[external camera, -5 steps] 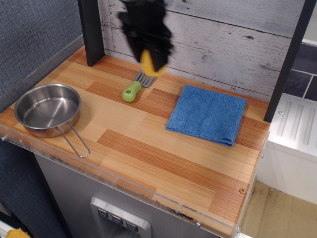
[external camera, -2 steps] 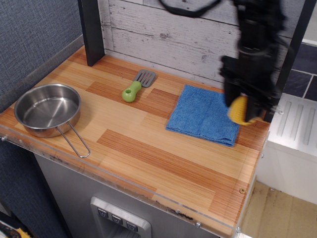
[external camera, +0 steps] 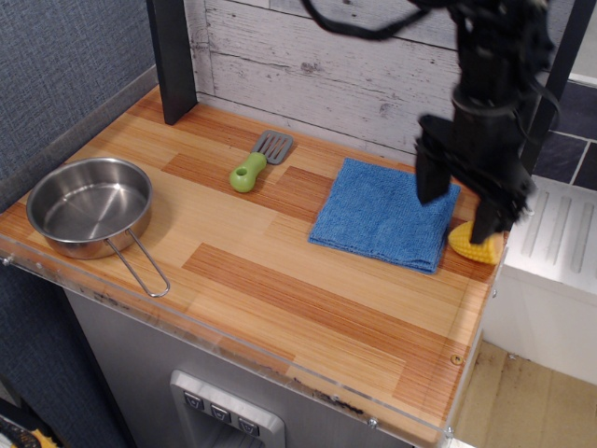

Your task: Move the yellow cup next to the blue cloth

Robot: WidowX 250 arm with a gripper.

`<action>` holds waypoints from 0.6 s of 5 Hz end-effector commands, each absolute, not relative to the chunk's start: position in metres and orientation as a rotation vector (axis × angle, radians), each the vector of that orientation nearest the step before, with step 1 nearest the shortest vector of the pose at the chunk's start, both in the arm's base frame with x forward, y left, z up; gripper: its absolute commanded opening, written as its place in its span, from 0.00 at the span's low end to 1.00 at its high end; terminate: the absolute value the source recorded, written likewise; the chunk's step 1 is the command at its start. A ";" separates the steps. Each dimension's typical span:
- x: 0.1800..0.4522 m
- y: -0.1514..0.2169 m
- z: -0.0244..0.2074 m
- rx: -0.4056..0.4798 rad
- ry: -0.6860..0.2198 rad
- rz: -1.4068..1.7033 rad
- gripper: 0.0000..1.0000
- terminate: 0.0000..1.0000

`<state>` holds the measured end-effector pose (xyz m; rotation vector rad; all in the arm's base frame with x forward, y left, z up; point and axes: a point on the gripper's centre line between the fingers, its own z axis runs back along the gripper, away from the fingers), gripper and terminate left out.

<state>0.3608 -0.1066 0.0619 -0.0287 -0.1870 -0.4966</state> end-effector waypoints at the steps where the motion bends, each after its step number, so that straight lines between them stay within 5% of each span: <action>1: 0.350 -0.067 0.102 -0.041 -0.275 -0.416 1.00 0.00; 3: 0.317 -0.017 0.154 -0.055 -0.357 -0.238 1.00 0.00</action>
